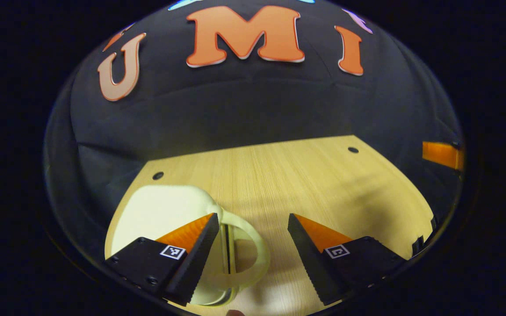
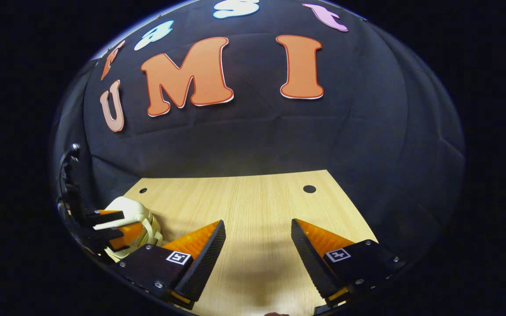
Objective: First open the suitcase, pack the skin care products into it, and then close the suitcase.
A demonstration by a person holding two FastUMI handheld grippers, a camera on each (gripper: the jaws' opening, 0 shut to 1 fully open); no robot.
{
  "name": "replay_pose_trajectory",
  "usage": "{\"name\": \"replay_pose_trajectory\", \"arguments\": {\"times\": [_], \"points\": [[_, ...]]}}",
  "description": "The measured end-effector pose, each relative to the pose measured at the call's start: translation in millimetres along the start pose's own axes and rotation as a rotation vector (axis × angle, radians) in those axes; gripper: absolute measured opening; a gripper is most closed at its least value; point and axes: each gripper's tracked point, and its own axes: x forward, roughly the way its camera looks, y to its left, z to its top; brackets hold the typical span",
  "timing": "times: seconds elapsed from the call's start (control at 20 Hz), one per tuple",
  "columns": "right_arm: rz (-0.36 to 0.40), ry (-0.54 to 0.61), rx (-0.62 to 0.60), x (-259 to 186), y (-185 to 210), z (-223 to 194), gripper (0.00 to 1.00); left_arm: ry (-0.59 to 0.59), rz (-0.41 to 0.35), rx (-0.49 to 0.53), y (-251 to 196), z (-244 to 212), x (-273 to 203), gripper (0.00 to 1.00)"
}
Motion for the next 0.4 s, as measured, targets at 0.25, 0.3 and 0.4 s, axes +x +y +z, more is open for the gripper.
{"name": "replay_pose_trajectory", "arguments": {"times": [0.25, 0.3, 0.4], "points": [[-0.016, -0.115, 0.039, -20.7, 25.9, 38.3, 0.95, -0.258, -0.013, -0.017, 28.3, 108.8, -64.7, 0.99], [-0.026, -0.145, 0.039, -26.3, 28.7, 49.2, 0.96, -0.297, -0.012, -0.018, 28.8, 119.1, -73.5, 0.99], [-0.038, -0.190, 0.033, -35.9, 36.3, 65.5, 0.95, -0.366, -0.006, -0.041, 39.9, 138.8, -95.5, 0.99]]}}
